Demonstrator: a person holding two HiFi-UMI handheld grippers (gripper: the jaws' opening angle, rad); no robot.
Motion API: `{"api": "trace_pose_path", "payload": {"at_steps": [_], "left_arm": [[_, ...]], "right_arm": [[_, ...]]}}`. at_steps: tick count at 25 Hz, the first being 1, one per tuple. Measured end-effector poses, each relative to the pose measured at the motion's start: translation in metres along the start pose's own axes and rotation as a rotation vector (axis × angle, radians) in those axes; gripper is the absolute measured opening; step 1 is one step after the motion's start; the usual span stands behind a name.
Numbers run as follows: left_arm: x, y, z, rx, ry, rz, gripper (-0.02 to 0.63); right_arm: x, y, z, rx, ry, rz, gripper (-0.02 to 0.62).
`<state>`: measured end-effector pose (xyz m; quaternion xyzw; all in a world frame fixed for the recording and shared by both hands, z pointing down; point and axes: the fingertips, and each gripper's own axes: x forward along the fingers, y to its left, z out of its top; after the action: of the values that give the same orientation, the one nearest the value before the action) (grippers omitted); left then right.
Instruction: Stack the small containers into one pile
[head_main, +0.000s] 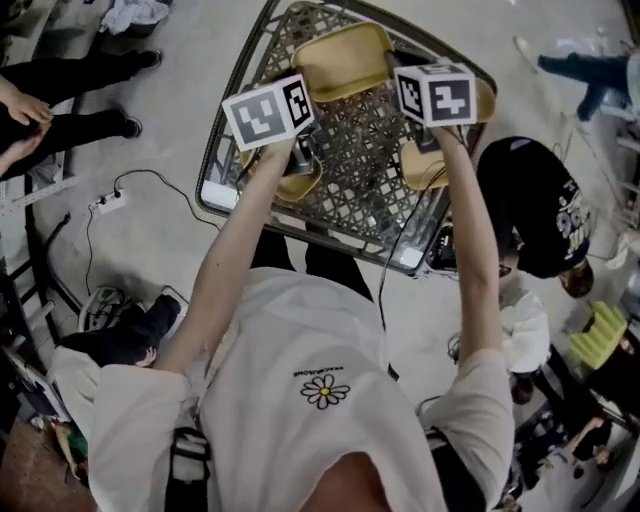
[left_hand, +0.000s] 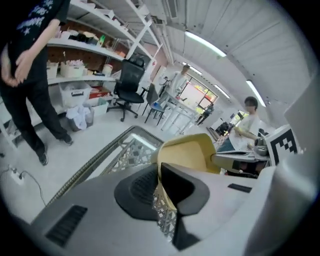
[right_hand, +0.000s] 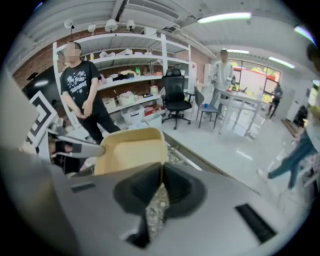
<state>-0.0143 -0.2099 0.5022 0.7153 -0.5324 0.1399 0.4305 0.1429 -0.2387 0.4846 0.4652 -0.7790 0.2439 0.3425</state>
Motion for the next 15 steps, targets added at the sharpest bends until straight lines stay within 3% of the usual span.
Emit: {"api": "trace_pose_path", "payload": {"at_steps": [8,15], "left_arm": [[-0.073,-0.034,0.053,0.376,-0.112,-0.165,0.038],[-0.137,-0.066,0.075,0.624,-0.193,-0.278,0.035]], "right_arm": [[-0.109,0.052,0.015,0.203,-0.211,-0.257,0.043],[-0.181,0.108,0.001,0.388,-0.376,-0.434,0.043]]}}
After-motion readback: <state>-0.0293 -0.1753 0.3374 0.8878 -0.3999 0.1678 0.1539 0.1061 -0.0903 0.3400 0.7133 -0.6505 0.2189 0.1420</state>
